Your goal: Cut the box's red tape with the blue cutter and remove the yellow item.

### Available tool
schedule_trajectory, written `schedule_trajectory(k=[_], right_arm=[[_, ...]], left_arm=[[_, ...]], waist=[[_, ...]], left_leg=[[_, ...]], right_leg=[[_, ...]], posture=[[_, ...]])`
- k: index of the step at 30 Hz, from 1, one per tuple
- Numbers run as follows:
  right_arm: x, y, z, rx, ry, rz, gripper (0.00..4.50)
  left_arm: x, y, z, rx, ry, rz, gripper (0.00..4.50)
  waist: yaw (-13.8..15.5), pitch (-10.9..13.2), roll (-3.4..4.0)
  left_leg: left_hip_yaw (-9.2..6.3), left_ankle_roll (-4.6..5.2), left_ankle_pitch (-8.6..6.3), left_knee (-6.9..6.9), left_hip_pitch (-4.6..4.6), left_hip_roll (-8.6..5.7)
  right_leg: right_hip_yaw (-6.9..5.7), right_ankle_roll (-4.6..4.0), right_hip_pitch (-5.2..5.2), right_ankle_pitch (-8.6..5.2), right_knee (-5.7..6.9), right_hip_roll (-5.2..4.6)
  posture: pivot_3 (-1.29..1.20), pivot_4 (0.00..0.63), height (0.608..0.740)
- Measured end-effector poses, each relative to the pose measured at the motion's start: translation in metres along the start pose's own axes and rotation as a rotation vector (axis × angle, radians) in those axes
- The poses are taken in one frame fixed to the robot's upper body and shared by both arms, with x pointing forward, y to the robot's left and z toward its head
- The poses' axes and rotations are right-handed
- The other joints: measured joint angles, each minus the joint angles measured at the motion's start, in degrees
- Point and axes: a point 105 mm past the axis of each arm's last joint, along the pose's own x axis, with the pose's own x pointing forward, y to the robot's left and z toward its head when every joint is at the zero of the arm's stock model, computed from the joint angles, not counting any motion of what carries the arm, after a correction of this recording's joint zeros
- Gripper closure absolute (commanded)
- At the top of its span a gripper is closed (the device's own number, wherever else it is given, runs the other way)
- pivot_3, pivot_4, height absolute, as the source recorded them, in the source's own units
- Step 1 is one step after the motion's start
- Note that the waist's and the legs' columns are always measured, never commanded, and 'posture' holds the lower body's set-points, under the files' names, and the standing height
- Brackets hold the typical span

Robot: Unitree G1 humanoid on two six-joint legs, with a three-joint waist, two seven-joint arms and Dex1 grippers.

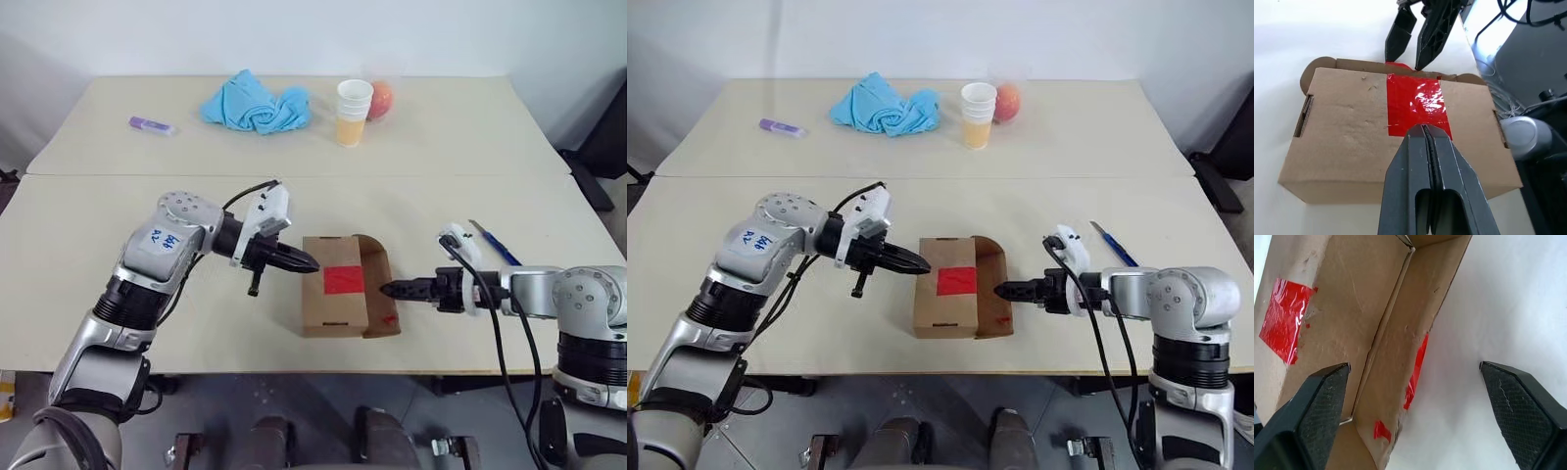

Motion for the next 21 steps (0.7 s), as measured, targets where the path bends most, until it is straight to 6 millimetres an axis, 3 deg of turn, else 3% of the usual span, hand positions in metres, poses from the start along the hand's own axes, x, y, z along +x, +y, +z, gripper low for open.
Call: schedule_trajectory(k=[4,6,10,21], right_arm=[[0.010,0.007,0.003,-0.002,0.004,0.031,0.23],[0.013,0.008,0.003,0.004,0.019,0.038,0.68],[0.022,0.007,0.002,0.034,0.044,0.049,2.00],[0.039,0.007,0.011,0.098,0.096,0.121,2.00]], left_arm=[[0.016,0.002,-0.009,-0.013,0.012,0.003,4.50],[0.018,0.003,-0.012,-0.001,0.026,0.014,4.50],[0.019,0.003,-0.013,0.023,0.034,0.022,4.50],[0.015,0.003,-0.019,0.019,0.039,0.043,4.50]], waist=[[-0.30,0.00,0.00],[-0.65,0.00,0.00],[-0.69,-0.01,0.01],[-0.91,-0.04,0.03]], left_leg=[[-0.01,0.00,0.00,0.00,0.00,-0.01],[-0.02,0.00,0.00,0.00,0.01,-0.01],[-0.02,0.00,0.00,0.01,0.03,-0.01],[0.11,-0.01,0.00,-0.08,0.53,0.05]], right_leg=[[0.01,0.00,-0.02,0.00,0.04,0.00],[0.01,0.00,-0.01,0.00,0.04,0.00],[0.02,0.00,0.00,0.00,0.06,-0.01],[0.19,-0.01,0.34,-0.01,0.12,0.02]], posture=[[0.00,0.150,0.740],[0.00,0.150,0.740],[0.00,0.150,0.740],[0.00,0.150,0.740]])
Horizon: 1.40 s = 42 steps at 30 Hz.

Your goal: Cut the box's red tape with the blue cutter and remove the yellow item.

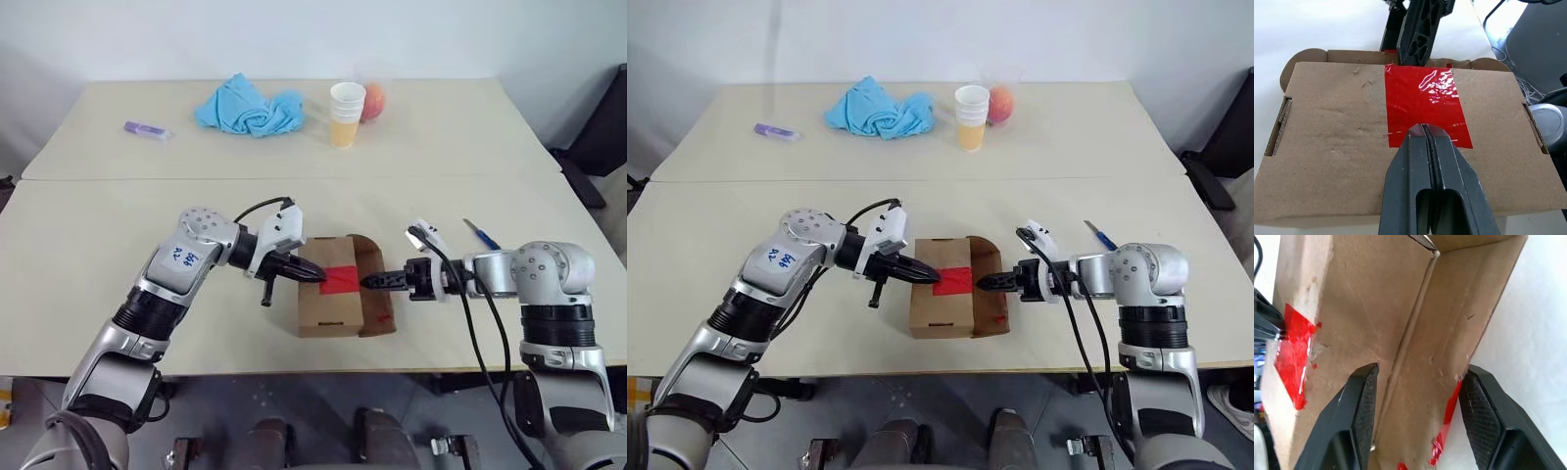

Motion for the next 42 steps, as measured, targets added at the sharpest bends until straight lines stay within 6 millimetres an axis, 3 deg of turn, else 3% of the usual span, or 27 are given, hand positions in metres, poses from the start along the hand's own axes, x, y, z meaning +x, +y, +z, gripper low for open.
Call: schedule_trajectory(k=[4,6,8,12,13,20,25,32,42], right_arm=[[0.009,0.003,-0.001,-0.020,0.025,0.037,2.00],[0.012,0.004,-0.002,-0.025,0.028,0.051,2.37],[0.016,0.001,-0.003,-0.031,0.035,0.052,2.88],[0.021,-0.002,-0.006,-0.052,0.055,0.048,4.34],[0.022,-0.001,-0.007,-0.067,0.074,0.049,4.47],[0.021,-0.002,-0.009,-0.086,0.102,0.030,4.47],[0.007,-0.006,-0.009,-0.053,0.116,-0.014,4.47],[-0.041,-0.020,-0.004,-0.044,0.138,-0.175,4.47],[-0.104,-0.018,0.014,-0.118,0.155,-0.363,4.47]], left_arm=[[-0.001,0.000,-0.001,-0.006,0.002,0.002,4.50],[-0.002,0.000,-0.001,-0.007,0.004,0.005,4.50],[-0.002,-0.001,-0.002,-0.007,0.007,0.007,4.50],[-0.004,-0.002,-0.002,-0.002,0.016,0.014,4.50],[-0.005,-0.002,-0.003,-0.003,0.018,0.015,4.50],[-0.011,-0.002,-0.007,-0.030,0.017,0.031,4.50],[-0.007,-0.001,-0.005,-0.040,-0.008,0.038,4.50],[0.047,-0.003,0.015,-0.027,-0.147,-0.008,4.50],[0.096,-0.014,0.039,-0.014,-0.228,-0.054,4.50]], waist=[[-0.03,-0.04,-0.02],[-0.07,-0.08,-0.02],[-0.18,-0.13,-0.03],[-0.37,-0.14,-0.02],[-0.50,-0.17,-0.05],[-0.33,-0.31,-0.22],[1.00,-0.30,-0.17],[2.86,-0.28,-0.16],[2.60,-0.25,-0.11]], left_leg=[[0.08,0.00,0.00,-0.05,0.09,0.21],[0.11,-0.01,-0.01,-0.09,0.14,0.24],[0.13,-0.02,-0.01,-0.14,0.19,0.25],[0.17,-0.03,-0.02,-0.24,0.27,0.26],[0.16,-0.04,-0.02,-0.25,0.29,0.27],[0.14,-0.06,-0.03,-0.26,0.32,0.29],[0.07,-0.04,-0.04,-0.23,0.26,0.16],[-0.05,0.15,-0.13,0.08,-0.05,-0.02],[0.05,0.17,-0.13,0.09,-0.40,0.09]], right_leg=[[0.12,0.00,0.00,0.00,0.03,0.01],[0.15,0.00,0.01,0.00,0.04,0.03],[0.17,-0.02,0.01,-0.01,0.04,0.05],[0.22,-0.05,0.01,-0.02,0.03,0.05],[0.22,-0.05,0.02,-0.03,0.04,0.05],[0.23,-0.08,0.04,-0.04,0.02,0.05],[0.21,-0.08,0.05,-0.04,0.00,-0.06],[0.25,-0.04,0.06,0.10,-0.22,-0.12],[0.20,0.13,-0.15,0.19,-0.61,-0.06]], posture=[[0.00,0.150,0.740],[0.00,0.150,0.740],[0.00,0.150,0.740],[0.00,0.150,0.740],[0.00,0.150,0.740],[0.00,0.150,0.740],[0.00,0.150,0.740],[0.00,0.150,0.740],[0.00,0.150,0.740]])
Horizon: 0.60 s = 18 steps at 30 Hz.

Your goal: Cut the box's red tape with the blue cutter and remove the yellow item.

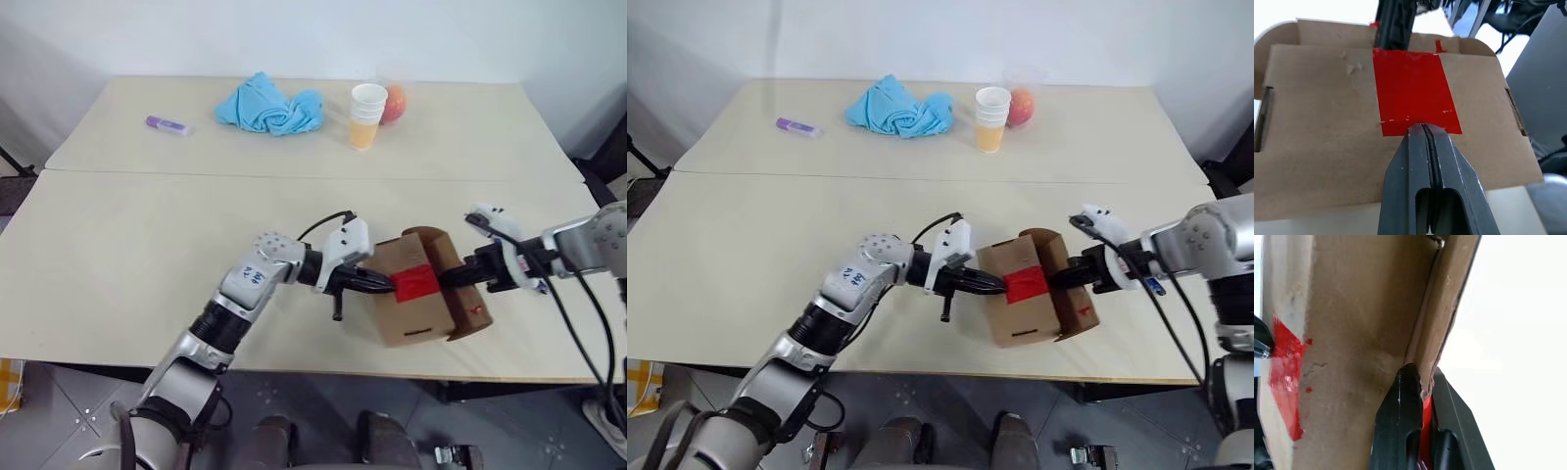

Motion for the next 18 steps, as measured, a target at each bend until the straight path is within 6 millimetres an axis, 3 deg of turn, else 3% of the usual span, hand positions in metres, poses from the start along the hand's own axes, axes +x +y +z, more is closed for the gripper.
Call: schedule_trajectory(k=[10,14,18], right_arm=[[-0.036,0.000,0.021,-0.095,0.025,-0.175,4.47],[-0.047,-0.006,0.019,-0.122,0.061,-0.262,4.47],[-0.058,0.006,0.030,-0.226,0.077,-0.329,4.47]], left_arm=[[0.024,0.008,0.005,-0.012,-0.066,0.092,4.50],[0.038,0.009,0.005,-0.033,-0.089,0.122,4.50],[0.052,0.007,-0.001,-0.054,-0.090,0.140,4.50]], waist=[[0.47,0.06,0.10],[1.00,0.08,0.13],[0.69,0.16,0.26]], left_leg=[[-0.02,0.06,-0.01,0.03,-0.32,0.01],[-0.08,0.15,-0.06,0.03,-0.46,-0.08],[0.01,0.20,-0.13,-0.05,-0.51,-0.27]], right_leg=[[-0.10,0.09,-0.13,0.18,-0.38,0.00],[-0.16,0.10,-0.18,0.21,-0.47,-0.04],[-0.15,0.12,-0.33,0.21,-0.51,-0.02]], posture=[[0.00,0.150,0.740],[0.00,0.150,0.740],[0.00,0.150,0.740]])
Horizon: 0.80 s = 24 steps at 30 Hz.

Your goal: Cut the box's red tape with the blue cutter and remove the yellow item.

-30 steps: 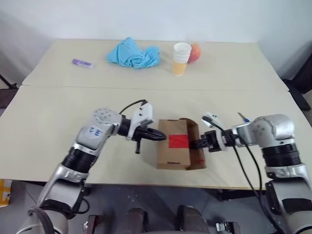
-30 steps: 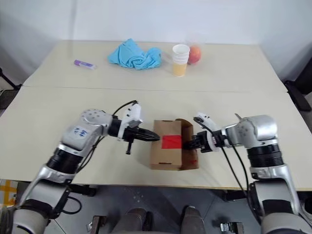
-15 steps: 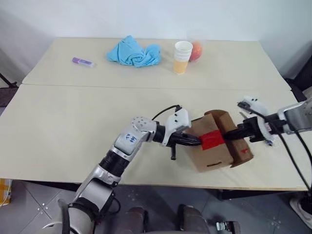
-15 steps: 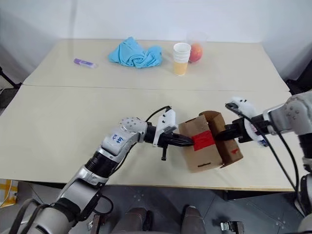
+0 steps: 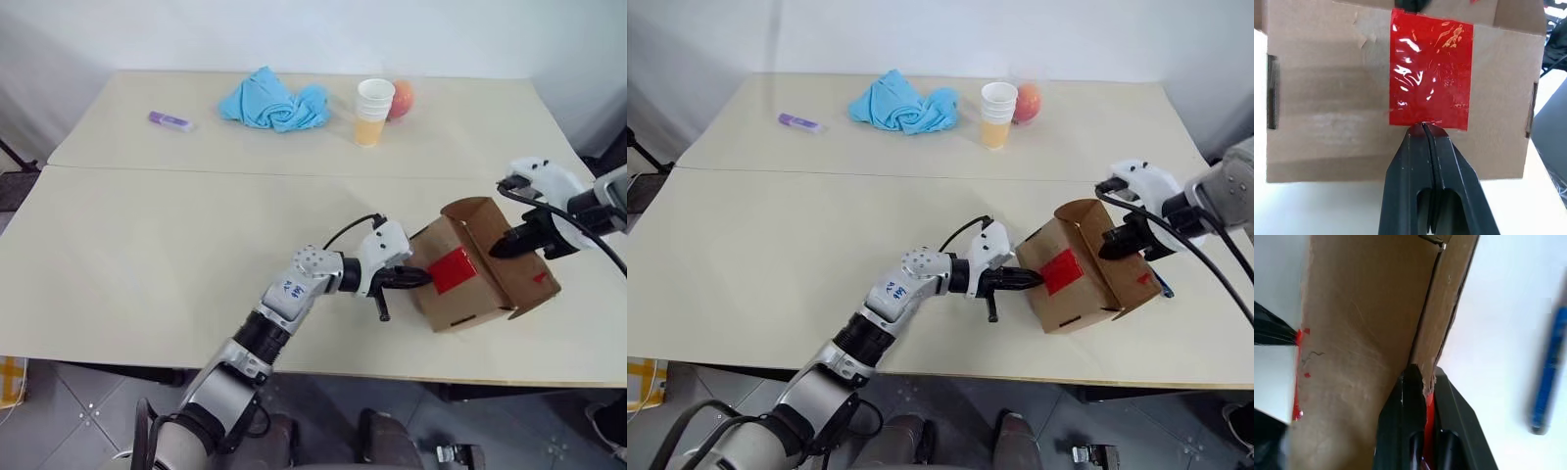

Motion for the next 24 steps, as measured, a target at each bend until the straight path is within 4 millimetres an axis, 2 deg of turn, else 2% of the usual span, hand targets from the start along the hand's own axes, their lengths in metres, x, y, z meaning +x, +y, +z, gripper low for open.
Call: schedule_trajectory(k=[6,10,12,15,19,22,24], right_arm=[[-0.007,0.019,0.001,-0.074,0.024,0.047,4.47],[-0.007,0.023,0.000,-0.089,0.024,0.041,4.47],[-0.004,0.024,0.000,-0.113,0.011,0.009,4.47],[-0.001,0.025,-0.003,-0.130,-0.005,-0.024,4.47],[0.002,0.026,-0.005,-0.144,-0.021,-0.053,4.47],[0.003,0.028,-0.004,-0.143,-0.035,-0.058,4.47],[0.004,0.029,-0.003,-0.141,-0.049,-0.061,4.47]], left_arm=[[-0.002,0.000,-0.010,0.001,0.041,0.013,4.50],[-0.006,0.001,-0.016,-0.010,0.063,0.020,4.50],[-0.013,0.001,-0.013,-0.005,0.068,0.004,4.50],[-0.025,-0.006,0.003,-0.020,0.034,-0.074,4.50],[-0.040,-0.015,0.043,-0.003,-0.043,-0.197,4.50],[-0.041,-0.018,0.068,0.059,-0.069,-0.229,4.50],[-0.032,-0.016,0.081,0.096,-0.103,-0.213,4.50]], waist=[[-0.10,0.01,0.04],[-0.09,0.01,0.04],[-0.10,0.01,0.03],[-0.17,0.01,0.04],[-0.13,0.01,0.04],[-0.21,0.01,0.04],[-0.22,0.01,0.04]], left_leg=[[0.00,-0.02,0.01,0.14,-0.61,0.01],[0.00,-0.02,0.01,0.13,-0.67,0.00],[0.00,-0.03,0.01,0.13,-0.68,0.02],[0.01,-0.03,0.01,0.16,-0.69,0.05],[0.00,-0.01,0.02,0.26,-0.69,0.11],[0.02,0.00,0.03,0.28,-0.68,0.04],[0.02,0.01,0.03,0.29,-0.66,0.04]], right_leg=[[-0.03,-0.02,-0.62,0.01,0.14,-0.01],[-0.06,-0.03,-0.66,0.01,0.13,-0.01],[-0.10,-0.04,-0.66,0.02,0.13,-0.01],[-0.11,-0.05,-0.65,0.03,0.16,0.00],[-0.12,-0.08,-0.60,0.05,0.20,-0.01],[-0.16,-0.09,-0.58,0.07,0.21,0.00],[-0.18,-0.09,-0.54,0.07,0.22,0.01]], posture=[[0.00,0.150,0.740],[0.00,0.150,0.740],[0.00,0.150,0.740],[0.00,0.150,0.740],[0.00,0.150,0.740],[0.00,0.150,0.740],[0.00,0.150,0.740]])
